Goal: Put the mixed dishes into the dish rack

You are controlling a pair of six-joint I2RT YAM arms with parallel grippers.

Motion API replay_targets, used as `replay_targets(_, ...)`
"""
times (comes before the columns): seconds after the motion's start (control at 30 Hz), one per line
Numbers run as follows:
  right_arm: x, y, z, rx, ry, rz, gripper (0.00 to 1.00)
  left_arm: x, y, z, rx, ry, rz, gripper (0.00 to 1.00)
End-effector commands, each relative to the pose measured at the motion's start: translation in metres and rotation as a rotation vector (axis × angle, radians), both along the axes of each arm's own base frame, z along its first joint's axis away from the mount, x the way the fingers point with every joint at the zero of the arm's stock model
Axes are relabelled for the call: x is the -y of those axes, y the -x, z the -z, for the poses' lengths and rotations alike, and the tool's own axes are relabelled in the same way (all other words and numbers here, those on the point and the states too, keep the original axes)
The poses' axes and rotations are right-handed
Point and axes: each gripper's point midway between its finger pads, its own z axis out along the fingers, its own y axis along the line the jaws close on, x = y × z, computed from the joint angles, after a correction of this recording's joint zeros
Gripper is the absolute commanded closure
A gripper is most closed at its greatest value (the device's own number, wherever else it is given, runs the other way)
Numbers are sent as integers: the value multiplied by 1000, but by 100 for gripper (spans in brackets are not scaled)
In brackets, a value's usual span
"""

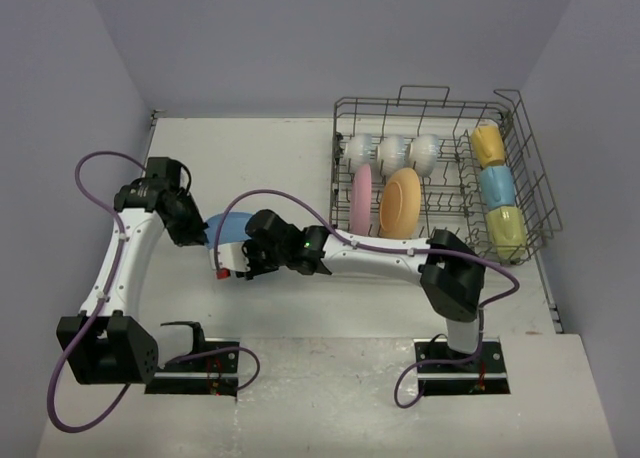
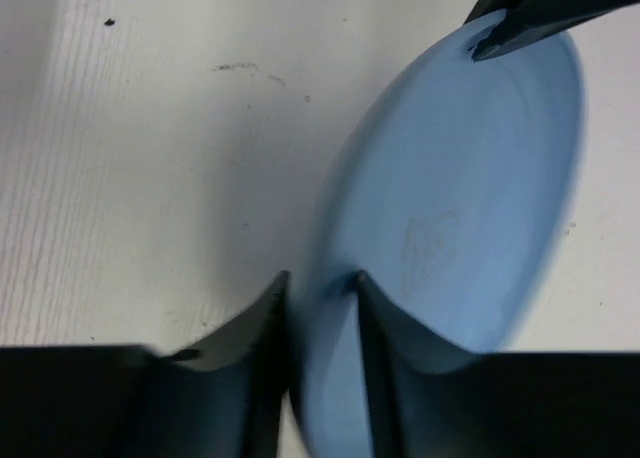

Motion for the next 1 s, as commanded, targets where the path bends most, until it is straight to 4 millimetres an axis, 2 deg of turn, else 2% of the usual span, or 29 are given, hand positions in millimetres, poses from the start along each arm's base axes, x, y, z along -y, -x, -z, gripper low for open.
replay_targets(0.0,-19,-9,-20,53,-79,16,77,11,-2,-22,57,49,52,100)
replay_targets(0.07,-18,-11,-22,68,-85,23,88,14,-2,-27,73,63,57,100)
replay_targets(0.1,-17,-14,-27,82,-92,36,98,15,-2,-30,82,68,60,100)
replay_targets(0.13,-16,-14,-28,85,-96,45,100,19,-3,-35,98,87,68,100)
replay_targets(0.2,-15,-18,-43,101,-131,69,100,28,-4,-41,124,138,92,99)
replay_targets(0.27,-12,-23,-57,107,-173,117,100,39,-6,-53,173,199,119,36)
replay_targets(0.3,-8,-26,-73,102,-210,159,100,41,-7,-57,195,208,122,0)
replay_targets(0.4,4,-40,-101,60,-286,240,100,39,-16,-87,319,192,126,0)
replay_targets(0.43,14,-48,-119,22,-338,293,100,37,-18,-102,375,178,121,0)
replay_targets(0.5,24,-55,-140,-19,-398,334,100,40,-26,-137,506,201,108,0)
replay_targets(0.53,36,-66,-161,-70,-464,392,100,46,-20,-158,595,229,126,0)
replay_targets(0.57,43,-71,-173,-99,-502,421,100,48,-25,-177,688,245,119,0)
replay_targets(0.6,51,-75,-183,-137,-533,447,100,47,-24,-189,744,247,105,0)
replay_targets(0.63,71,-84,-208,-200,-604,482,100,41,-21,-210,847,234,71,0)
replay_targets(0.67,83,-86,-222,-232,-644,493,100,39,-20,-216,883,226,58,0)
replay_targets(0.7,104,-99,-237,-295,-700,550,100,35,-16,-224,927,213,42,0)
replay_targets(0.73,118,-100,-255,-330,-746,561,100,35,-15,-226,945,213,41,0)
replay_targets(0.77,141,-94,-280,-367,-806,581,100,35,-16,-227,954,211,46,0)
replay_targets(0.8,152,-86,-293,-454,-841,572,100,36,-18,-220,939,210,54,0)
replay_targets(0.83,188,-93,-313,-454,-897,622,100,39,-21,-213,921,211,79,0)
replay_targets(0.87,207,-94,-320,-475,-925,648,100,40,-24,-207,905,214,90,0)
replay_targets(0.9,218,-85,-325,-512,-929,617,100,41,-26,-200,888,217,97,0)
replay_targets(0.93,251,-99,-323,-538,-966,707,100,42,-30,-186,851,221,104,0)
replay_targets(0.97,269,-98,-322,-563,-975,747,100,43,-34,-182,857,217,114,0)
